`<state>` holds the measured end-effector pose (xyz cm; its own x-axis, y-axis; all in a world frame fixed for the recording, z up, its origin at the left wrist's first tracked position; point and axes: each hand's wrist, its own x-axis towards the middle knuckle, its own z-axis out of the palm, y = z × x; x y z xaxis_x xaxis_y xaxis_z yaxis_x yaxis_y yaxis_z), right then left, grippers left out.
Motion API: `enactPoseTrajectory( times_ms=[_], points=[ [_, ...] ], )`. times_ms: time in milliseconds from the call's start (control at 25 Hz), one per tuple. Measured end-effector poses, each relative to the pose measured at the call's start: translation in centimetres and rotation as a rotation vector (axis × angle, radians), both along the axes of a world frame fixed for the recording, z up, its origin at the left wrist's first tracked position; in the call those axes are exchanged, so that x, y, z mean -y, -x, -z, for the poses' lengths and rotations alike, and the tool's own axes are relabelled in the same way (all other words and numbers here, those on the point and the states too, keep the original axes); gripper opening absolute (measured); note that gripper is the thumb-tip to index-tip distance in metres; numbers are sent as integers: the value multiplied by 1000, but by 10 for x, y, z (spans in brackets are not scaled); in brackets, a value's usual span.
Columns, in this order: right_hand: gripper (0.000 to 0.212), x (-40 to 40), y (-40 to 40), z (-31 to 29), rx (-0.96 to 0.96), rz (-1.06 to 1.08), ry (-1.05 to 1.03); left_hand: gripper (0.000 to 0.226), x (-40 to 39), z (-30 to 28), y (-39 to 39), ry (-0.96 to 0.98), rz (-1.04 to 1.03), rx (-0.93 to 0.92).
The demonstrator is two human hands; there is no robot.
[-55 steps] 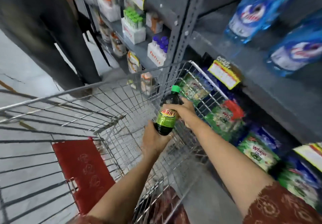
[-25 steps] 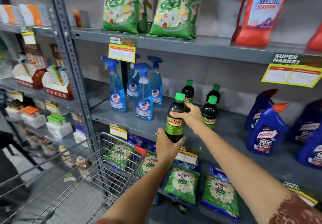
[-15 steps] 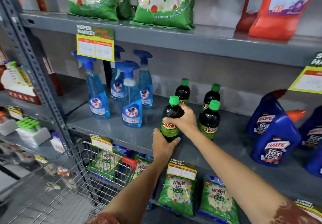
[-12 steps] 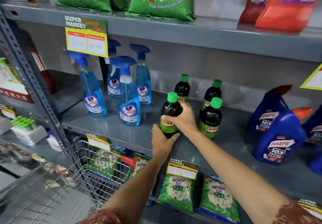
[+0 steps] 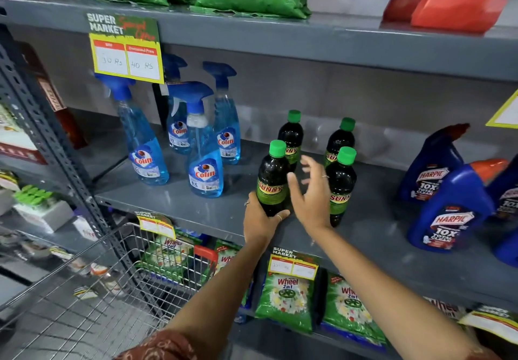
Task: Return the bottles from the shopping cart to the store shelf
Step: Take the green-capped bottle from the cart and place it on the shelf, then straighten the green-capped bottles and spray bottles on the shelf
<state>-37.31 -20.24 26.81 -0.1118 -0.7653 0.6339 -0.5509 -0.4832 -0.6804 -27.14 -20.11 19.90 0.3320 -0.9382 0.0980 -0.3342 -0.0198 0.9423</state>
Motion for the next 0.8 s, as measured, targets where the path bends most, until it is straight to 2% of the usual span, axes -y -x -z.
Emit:
enactPoseTrajectory(
  times_ms=[120, 200, 280, 440, 560, 800],
  points=[
    [25, -11, 21, 4, 78, 176, 127, 77, 0, -5, -3, 3, 65, -16],
    [26, -16, 36, 16, 106, 253, 103, 80, 2, -7, -7, 5, 99, -29],
    [40, -17, 48, 30, 148, 299, -2, 77, 4, -7, -10, -15, 107, -18],
    [86, -6, 54, 54, 295, 294, -370, 69, 10, -4, -13, -62, 106, 60],
    [81, -2, 57, 68, 289, 234, -438, 69, 14, 0, -11, -66, 105, 100],
    [75, 0, 59, 74, 292, 259, -430, 70, 22, 4, -7, -93, 72, 179]
  ],
)
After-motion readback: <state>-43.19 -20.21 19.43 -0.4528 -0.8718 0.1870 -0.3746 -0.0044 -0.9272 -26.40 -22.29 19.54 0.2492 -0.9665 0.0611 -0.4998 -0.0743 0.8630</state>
